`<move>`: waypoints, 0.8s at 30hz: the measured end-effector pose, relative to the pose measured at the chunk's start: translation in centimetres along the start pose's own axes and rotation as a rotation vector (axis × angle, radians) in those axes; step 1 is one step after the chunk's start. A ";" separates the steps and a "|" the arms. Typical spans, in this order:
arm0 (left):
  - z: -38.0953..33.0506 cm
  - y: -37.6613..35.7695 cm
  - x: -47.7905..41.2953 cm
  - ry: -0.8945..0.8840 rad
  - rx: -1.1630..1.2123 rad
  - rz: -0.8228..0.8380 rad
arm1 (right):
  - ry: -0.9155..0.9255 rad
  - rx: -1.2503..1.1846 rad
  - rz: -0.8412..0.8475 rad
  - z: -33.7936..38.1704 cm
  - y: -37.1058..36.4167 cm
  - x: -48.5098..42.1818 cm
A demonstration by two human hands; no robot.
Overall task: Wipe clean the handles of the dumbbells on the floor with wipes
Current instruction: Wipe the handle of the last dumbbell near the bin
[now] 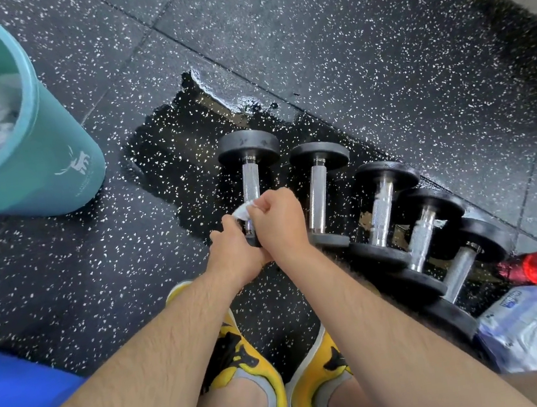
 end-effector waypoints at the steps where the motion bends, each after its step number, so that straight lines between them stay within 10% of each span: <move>1: 0.0 0.0 0.0 -0.003 0.003 -0.002 | -0.007 0.009 0.022 -0.4 -0.2 0.4; 24: 0.1 -0.2 0.2 0.014 0.052 0.028 | 0.298 0.566 0.024 4.1 -1.4 -0.6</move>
Point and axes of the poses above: each hand's wrist, its own x-axis away from the middle knuckle, its own y-axis out of the back of the hand, z = x × y, the point moved 4 cm from there along -x, towards the middle knuckle, and after that the axes turned 13 degrees about -y, right-handed, at the moved point
